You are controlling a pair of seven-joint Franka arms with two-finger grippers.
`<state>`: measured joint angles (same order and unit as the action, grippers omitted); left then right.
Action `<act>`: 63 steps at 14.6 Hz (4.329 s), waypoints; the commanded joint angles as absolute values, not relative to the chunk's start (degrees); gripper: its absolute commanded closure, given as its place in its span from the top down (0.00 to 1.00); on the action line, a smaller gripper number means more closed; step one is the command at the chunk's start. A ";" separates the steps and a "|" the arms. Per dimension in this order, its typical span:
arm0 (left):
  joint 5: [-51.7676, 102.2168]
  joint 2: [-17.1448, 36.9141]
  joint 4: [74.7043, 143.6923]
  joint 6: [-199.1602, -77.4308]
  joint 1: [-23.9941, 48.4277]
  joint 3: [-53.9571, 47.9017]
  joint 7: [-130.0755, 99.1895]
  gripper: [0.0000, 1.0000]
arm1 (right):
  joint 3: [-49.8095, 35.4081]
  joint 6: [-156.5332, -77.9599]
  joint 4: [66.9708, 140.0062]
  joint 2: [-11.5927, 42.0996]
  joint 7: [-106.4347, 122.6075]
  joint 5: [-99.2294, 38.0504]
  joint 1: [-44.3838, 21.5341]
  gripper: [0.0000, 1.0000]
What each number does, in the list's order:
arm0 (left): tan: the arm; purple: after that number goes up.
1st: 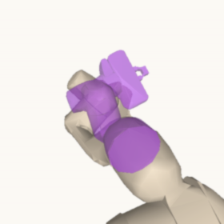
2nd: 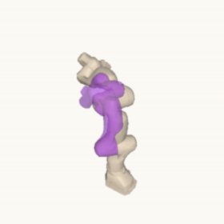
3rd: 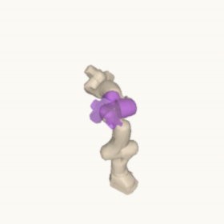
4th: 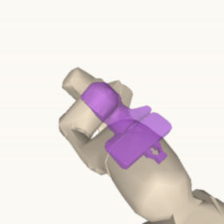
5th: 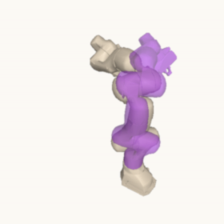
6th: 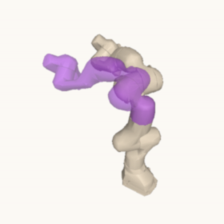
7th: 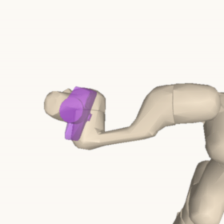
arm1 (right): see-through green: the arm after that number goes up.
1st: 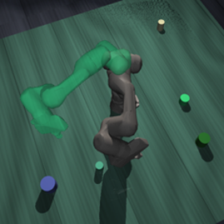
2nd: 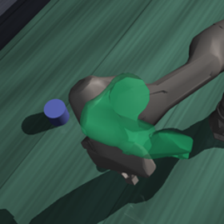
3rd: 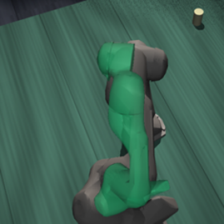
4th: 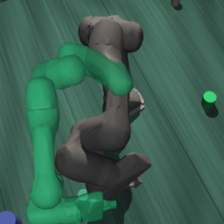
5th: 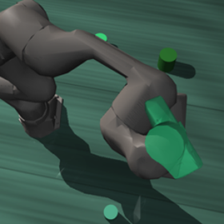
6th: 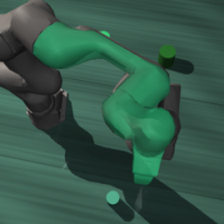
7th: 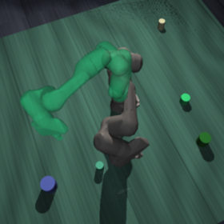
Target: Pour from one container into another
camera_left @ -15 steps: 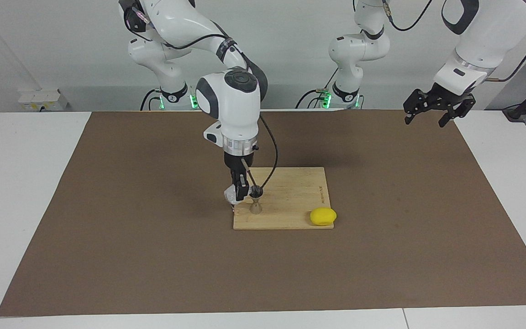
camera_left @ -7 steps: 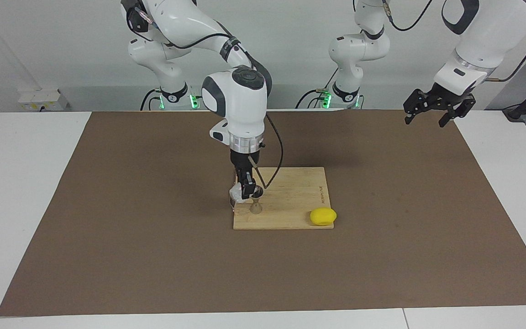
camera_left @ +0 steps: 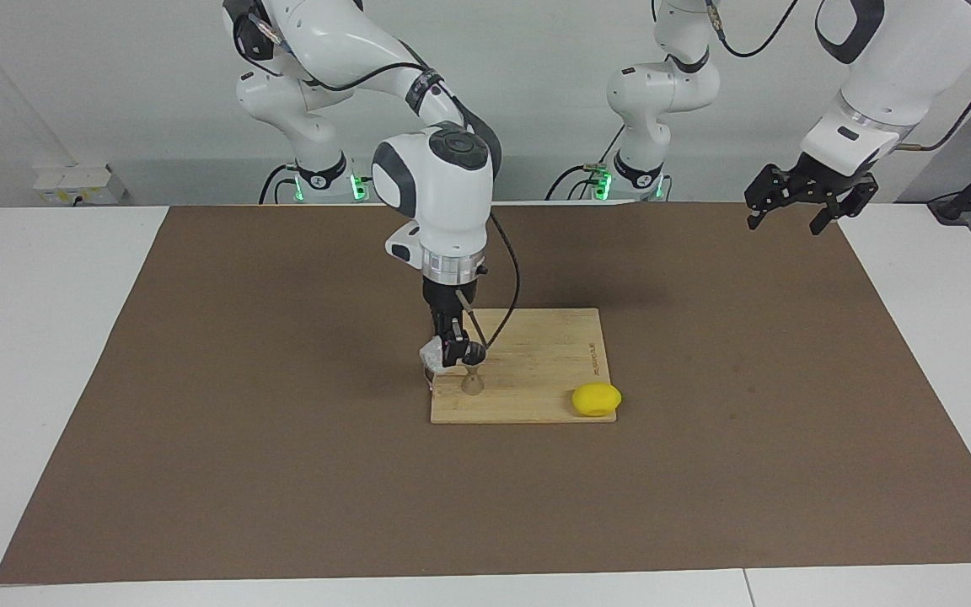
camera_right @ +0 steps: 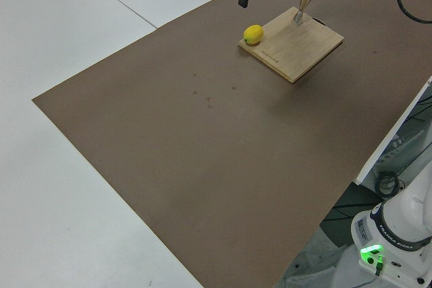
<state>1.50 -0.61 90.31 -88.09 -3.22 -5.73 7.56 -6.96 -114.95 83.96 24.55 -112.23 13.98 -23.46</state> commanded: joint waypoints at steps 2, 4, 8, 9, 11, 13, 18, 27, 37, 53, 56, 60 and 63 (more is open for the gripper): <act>0.97 -1.93 91.49 -87.71 -2.90 -5.36 7.56 1.00 | -7.47 -113.99 82.88 24.43 -112.59 8.28 -20.92 0.00; 0.97 -2.02 91.49 -87.80 -2.99 -5.36 7.56 1.00 | -7.47 -113.99 82.88 24.43 -112.59 5.38 -19.96 0.00; 0.97 -2.02 91.49 -87.80 -2.90 -5.36 7.47 1.00 | -7.47 -113.29 83.23 24.43 -110.49 -2.09 -16.18 0.00; 0.97 -1.93 91.49 -87.72 -2.90 -5.36 7.56 1.00 | -7.47 -112.94 83.49 24.35 -109.26 -3.85 -15.13 0.00; 0.97 -1.93 91.49 -87.71 -2.90 -5.36 7.47 1.00 | -7.47 -112.06 84.11 24.00 -106.98 -7.02 -13.19 0.00; 0.97 -2.02 91.49 -87.80 -2.90 -5.36 7.47 1.00 | -7.47 -112.15 86.73 23.12 -104.52 -10.44 -11.00 0.00; 0.97 -1.93 91.49 -87.71 -2.99 -5.36 7.56 1.00 | -7.47 -112.67 95.96 19.52 -91.70 -21.86 -2.65 0.00; 0.97 -1.93 91.49 -87.71 -2.90 -5.36 7.47 1.00 | -7.38 -113.73 113.89 12.75 -65.86 -36.03 12.03 0.00; 0.97 -1.93 91.49 -87.71 -2.90 -5.36 7.47 1.00 | -7.38 -112.68 116.89 17.49 -49.57 -40.43 22.15 0.00; 0.97 -2.02 91.49 -87.71 -2.90 -5.36 7.47 1.00 | -6.85 -111.72 121.03 5.38 -49.66 -31.04 24.35 1.00; 0.97 -1.93 91.49 -87.71 -2.90 -5.36 7.47 1.00 | -7.29 -111.18 120.85 1.59 -48.17 -23.67 21.81 1.00; 0.97 -2.02 91.49 -87.71 -2.99 -5.36 7.47 1.00 | -7.21 -111.27 119.71 -1.05 -37.04 -14.88 15.31 1.00; 0.97 -1.93 91.49 -87.72 -2.99 -5.36 7.56 1.00 | -7.29 -111.18 119.36 -1.76 -26.66 -10.56 9.69 1.00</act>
<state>1.50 -0.63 90.31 -88.08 -3.23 -5.73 7.56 -7.23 -110.76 118.92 -0.83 -33.41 -13.24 12.16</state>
